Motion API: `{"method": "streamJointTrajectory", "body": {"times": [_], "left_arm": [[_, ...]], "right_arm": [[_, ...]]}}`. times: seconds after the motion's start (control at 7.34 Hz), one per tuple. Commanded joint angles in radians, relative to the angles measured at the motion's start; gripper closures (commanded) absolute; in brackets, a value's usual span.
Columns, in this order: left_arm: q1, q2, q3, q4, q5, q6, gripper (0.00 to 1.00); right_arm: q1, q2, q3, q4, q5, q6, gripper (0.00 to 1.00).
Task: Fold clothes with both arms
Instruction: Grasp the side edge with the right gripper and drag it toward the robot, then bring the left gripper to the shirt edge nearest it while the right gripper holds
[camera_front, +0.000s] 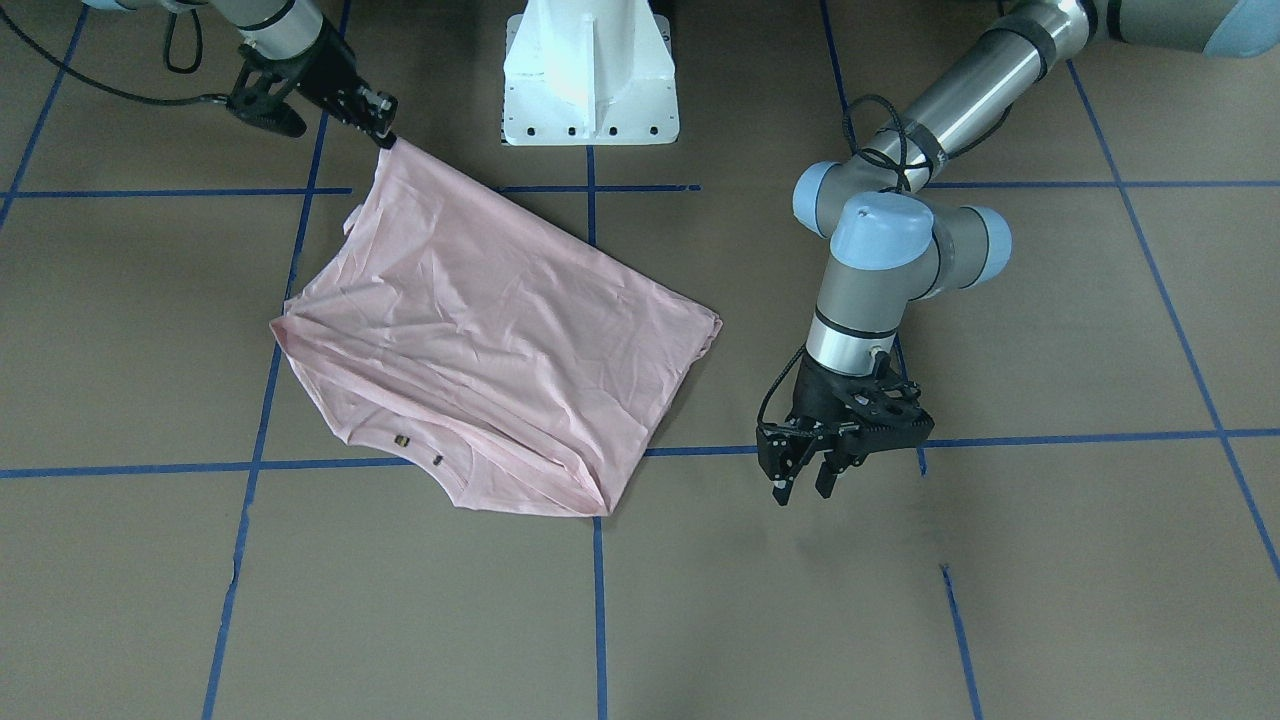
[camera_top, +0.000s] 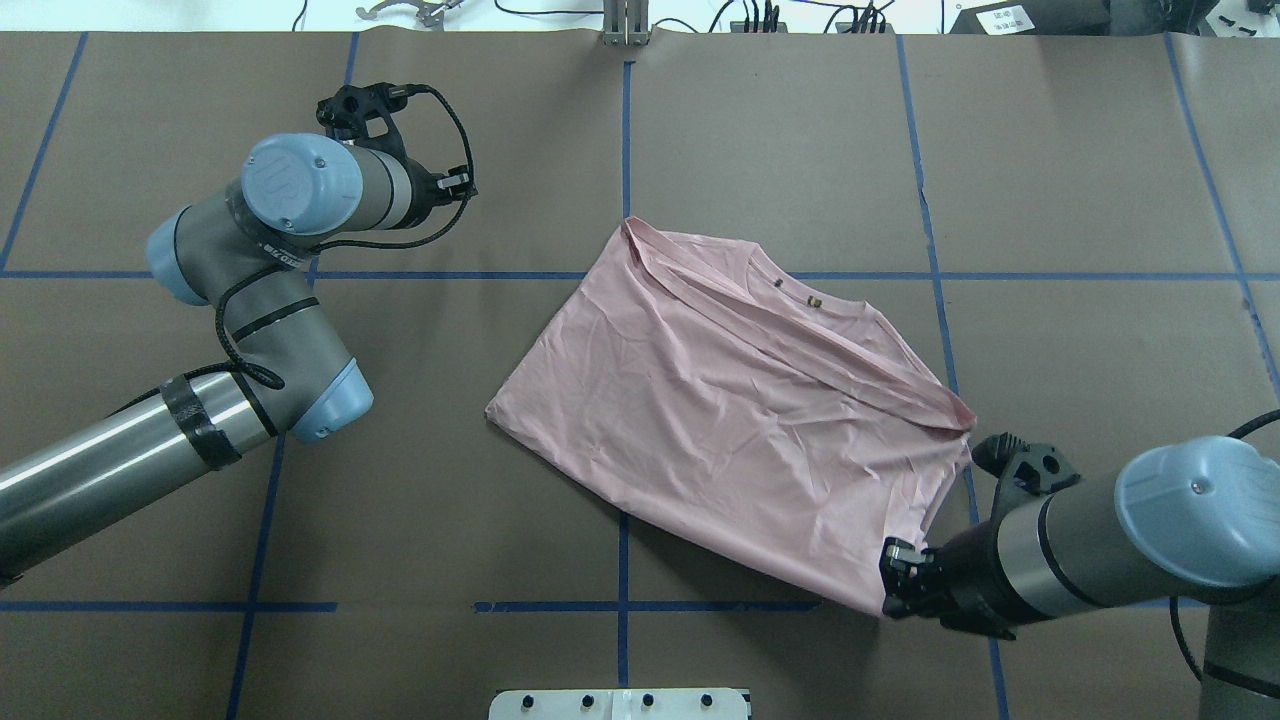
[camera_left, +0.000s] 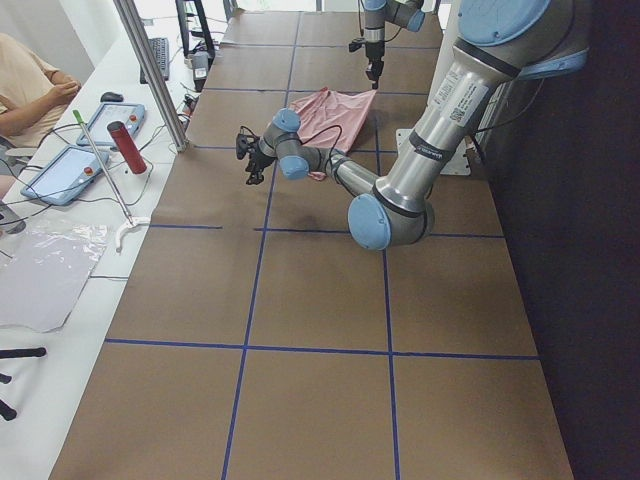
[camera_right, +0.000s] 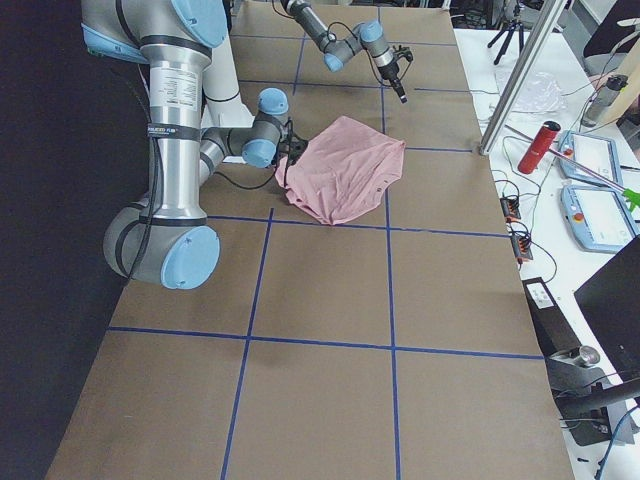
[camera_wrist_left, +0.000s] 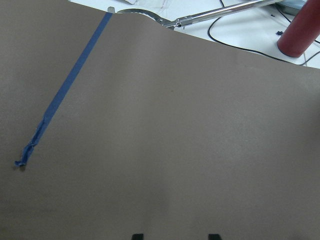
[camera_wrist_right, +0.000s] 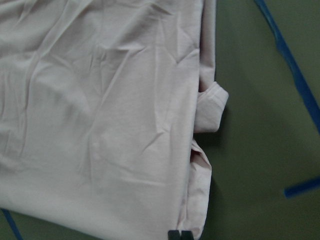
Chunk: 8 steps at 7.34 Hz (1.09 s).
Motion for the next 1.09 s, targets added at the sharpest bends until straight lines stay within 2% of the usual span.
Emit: {"method": "streamJointTrajectory", "body": {"times": [0.0,0.14,0.27,0.41,0.55,0.68,0.95], "left_arm": [[0.025,0.047,-0.105,0.000,-0.112,-0.071,0.39],[0.057,0.083,-0.189,0.008,-0.146,-0.147,0.39],[0.141,0.150,-0.272,0.011,-0.150,-0.216,0.38],[0.198,0.169,-0.335,0.018,-0.145,-0.299,0.38],[0.275,0.169,-0.383,0.096,-0.141,-0.364,0.38],[0.338,0.155,-0.387,0.202,-0.121,-0.395,0.38],[0.357,0.149,-0.377,0.302,-0.087,-0.387,0.38]], "right_arm": [[-0.099,-0.009,0.025,0.005,0.095,0.042,0.70],[-0.130,-0.009,0.025,0.005,0.090,0.048,0.01],[-0.099,-0.009,0.028,0.005,0.090,0.048,0.00],[-0.019,-0.009,0.031,0.005,0.090,0.047,0.00],[0.062,-0.006,0.031,0.005,0.092,0.044,0.00],[0.117,0.013,0.024,0.005,0.092,0.039,0.00],[0.141,0.015,0.008,0.005,0.090,0.034,0.00]]}}
